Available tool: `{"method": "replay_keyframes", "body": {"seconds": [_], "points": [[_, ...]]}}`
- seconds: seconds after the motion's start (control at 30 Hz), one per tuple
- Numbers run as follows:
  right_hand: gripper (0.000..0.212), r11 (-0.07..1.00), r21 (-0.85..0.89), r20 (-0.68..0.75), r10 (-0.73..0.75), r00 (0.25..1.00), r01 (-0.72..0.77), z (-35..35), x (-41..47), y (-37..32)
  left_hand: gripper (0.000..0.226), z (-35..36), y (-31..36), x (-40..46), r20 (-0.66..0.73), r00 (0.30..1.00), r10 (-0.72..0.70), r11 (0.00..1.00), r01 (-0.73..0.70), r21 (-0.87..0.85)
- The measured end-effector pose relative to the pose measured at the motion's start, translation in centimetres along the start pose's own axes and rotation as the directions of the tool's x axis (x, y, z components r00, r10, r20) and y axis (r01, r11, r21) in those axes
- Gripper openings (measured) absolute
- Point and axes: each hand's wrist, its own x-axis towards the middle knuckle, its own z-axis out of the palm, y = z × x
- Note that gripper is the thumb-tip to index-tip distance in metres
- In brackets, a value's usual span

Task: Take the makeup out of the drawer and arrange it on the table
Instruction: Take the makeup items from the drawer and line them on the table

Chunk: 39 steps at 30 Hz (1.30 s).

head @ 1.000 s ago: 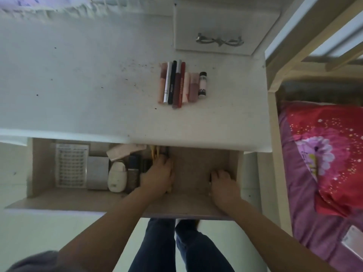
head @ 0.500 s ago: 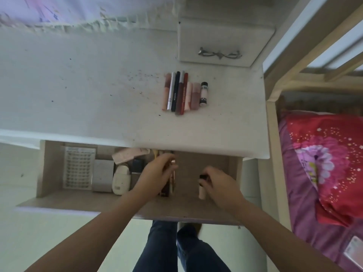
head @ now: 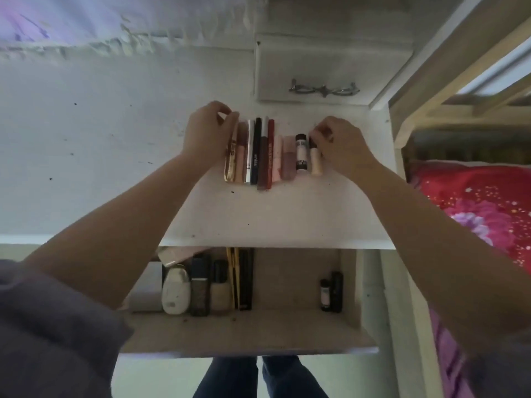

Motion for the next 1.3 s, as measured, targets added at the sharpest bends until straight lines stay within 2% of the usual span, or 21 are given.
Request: {"method": "replay_keyframes", "body": {"seconds": [0.1,0.17,0.27,0.3,0.37,0.4,0.47,0.53,0.63,0.73,0.83,0.97,1.03,1.13,1.2,1.3], "points": [[0.025,0.999,0.036,-0.044,0.018,0.999,-0.016,0.2,-0.7,0.0,0.034,-0.2,0.4,-1.0,0.049,0.998,-0.032,0.999,0.033,-0.019],[0.028,0.998,0.065,-0.051,0.003,0.999,0.000,-0.3,-2.7,0.1,0.034,-1.1,0.6,-2.9,0.030,0.999,-0.021,0.999,0.022,-0.041],[0.023,0.976,0.069,-0.140,-0.197,0.970,0.208,-1.0,-8.3,0.4,0.013,-2.3,-0.2,-8.8,-0.064,0.991,0.120,0.984,-0.127,-0.124],[0.023,0.960,0.097,-0.120,-0.251,0.960,0.263,-0.7,-10.8,0.8,0.010,-2.3,-0.7,-11.7,-0.038,0.986,0.164,0.976,-0.168,-0.138],[0.026,0.955,0.149,0.048,-0.266,0.963,0.256,1.2,-15.9,2.1,0.011,-1.7,-2.1,-18.1,0.146,0.966,0.213,0.973,-0.196,-0.121],[0.027,0.967,0.103,0.181,-0.250,0.951,0.235,2.7,-18.2,3.2,0.011,-0.8,-3.1,-20.8,0.258,0.935,0.242,0.970,-0.232,-0.070],[0.033,0.963,-0.155,0.474,-0.124,0.872,0.221,5.9,-21.8,5.9,0.021,1.7,-5.4,-24.2,0.452,0.858,0.244,0.952,-0.302,0.058],[0.042,0.877,-0.415,0.582,0.051,0.812,0.242,8.1,-23.6,8.2,0.036,4.1,-7.0,-24.7,0.540,0.837,0.087,0.953,-0.229,0.201],[0.043,0.824,-0.514,0.515,0.074,0.854,0.239,9.5,-23.7,9.2,0.051,6.9,-7.7,-23.1,0.474,0.879,-0.057,0.925,-0.133,0.357],[0.035,0.712,-0.629,0.542,0.116,0.832,0.311,10.0,-23.1,8.8,0.056,9.3,-7.2,-21.6,0.432,0.886,-0.167,0.914,-0.025,0.404],[0.033,0.658,-0.670,0.541,0.117,0.833,0.343,9.9,-22.7,8.9,0.052,11.1,-6.7,-20.7,0.383,0.886,-0.261,0.864,0.037,0.503],[0.034,0.682,-0.646,0.568,0.128,0.813,0.343,9.2,-22.1,8.4,0.029,12.3,-6.4,-20.6,0.335,0.885,-0.323,0.842,0.107,0.529],[0.033,0.729,-0.616,0.598,0.187,0.779,0.298,8.7,-21.6,8.0,0.027,11.9,-5.8,-21.0,0.376,0.875,-0.305,0.874,0.099,0.476],[0.035,0.736,-0.619,0.631,0.261,0.731,0.272,8.4,-21.0,7.8,0.026,9.9,-4.9,-22.5,0.479,0.862,-0.168,0.932,-0.020,0.362],[0.036,0.697,-0.649,0.644,0.290,0.708,0.306,8.6,-21.2,7.8,0.020,8.1,-5.0,-23.7,0.522,0.846,-0.107,0.962,-0.044,0.269],[0.034,0.576,-0.721,0.635,0.327,0.700,0.385,9.5,-22.1,8.2,0.023,5.3,-5.5,-25.2,0.609,0.791,-0.065,0.975,-0.079,0.206]]}}
